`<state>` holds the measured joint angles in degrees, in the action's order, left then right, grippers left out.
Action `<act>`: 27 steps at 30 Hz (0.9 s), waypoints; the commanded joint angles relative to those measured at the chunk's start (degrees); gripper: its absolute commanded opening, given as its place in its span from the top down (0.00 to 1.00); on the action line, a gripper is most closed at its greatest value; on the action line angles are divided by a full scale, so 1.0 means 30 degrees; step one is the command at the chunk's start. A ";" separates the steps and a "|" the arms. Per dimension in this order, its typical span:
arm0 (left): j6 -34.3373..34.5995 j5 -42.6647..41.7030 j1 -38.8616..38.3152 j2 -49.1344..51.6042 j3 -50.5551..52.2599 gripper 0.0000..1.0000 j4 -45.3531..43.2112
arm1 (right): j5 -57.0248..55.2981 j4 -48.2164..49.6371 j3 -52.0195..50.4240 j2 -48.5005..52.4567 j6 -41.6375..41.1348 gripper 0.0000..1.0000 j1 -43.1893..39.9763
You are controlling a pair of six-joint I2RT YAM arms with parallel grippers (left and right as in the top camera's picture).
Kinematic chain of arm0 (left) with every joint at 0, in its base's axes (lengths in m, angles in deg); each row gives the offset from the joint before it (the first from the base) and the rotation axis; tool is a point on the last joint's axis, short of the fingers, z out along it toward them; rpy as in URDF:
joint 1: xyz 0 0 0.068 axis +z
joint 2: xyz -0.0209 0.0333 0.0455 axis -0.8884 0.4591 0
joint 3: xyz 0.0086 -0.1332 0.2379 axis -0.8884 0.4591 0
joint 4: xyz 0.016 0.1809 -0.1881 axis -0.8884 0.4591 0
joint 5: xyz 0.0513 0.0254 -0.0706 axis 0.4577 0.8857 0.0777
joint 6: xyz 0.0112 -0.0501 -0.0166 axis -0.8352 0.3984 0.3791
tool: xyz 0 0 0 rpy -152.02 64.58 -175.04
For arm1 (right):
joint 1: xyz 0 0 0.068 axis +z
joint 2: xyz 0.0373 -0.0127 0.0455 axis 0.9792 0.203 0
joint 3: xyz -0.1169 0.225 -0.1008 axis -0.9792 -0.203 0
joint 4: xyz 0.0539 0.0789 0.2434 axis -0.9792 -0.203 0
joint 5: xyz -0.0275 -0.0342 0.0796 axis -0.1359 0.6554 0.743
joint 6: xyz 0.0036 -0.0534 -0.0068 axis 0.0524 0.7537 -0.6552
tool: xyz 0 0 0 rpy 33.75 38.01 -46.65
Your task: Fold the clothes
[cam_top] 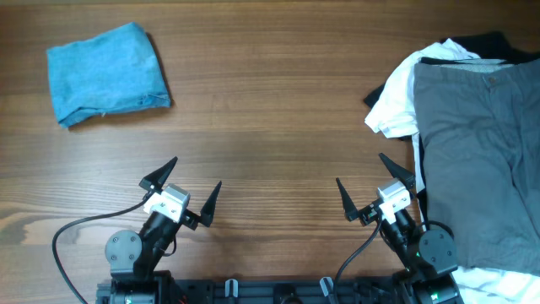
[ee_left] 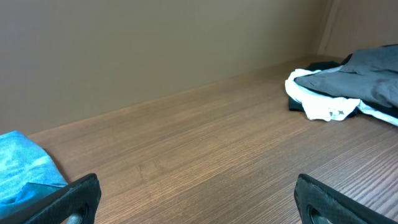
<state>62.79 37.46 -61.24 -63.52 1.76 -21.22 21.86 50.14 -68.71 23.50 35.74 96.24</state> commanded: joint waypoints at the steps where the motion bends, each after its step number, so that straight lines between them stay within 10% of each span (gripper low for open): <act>1: -0.0029 0.0095 -0.0124 -0.0138 0.0087 0.00 0.0000 | 0.0095 0.0044 -0.0007 -0.0044 -0.0087 0.00 0.0058; 27: 0.0597 -0.0124 -0.0124 0.0036 0.0080 0.00 -0.0015 | 0.2718 0.0998 -0.0007 -0.0051 0.2856 0.00 0.0058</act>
<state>62.88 37.39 -61.24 -63.49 1.76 -21.28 23.39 51.25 -68.71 23.50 42.82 96.24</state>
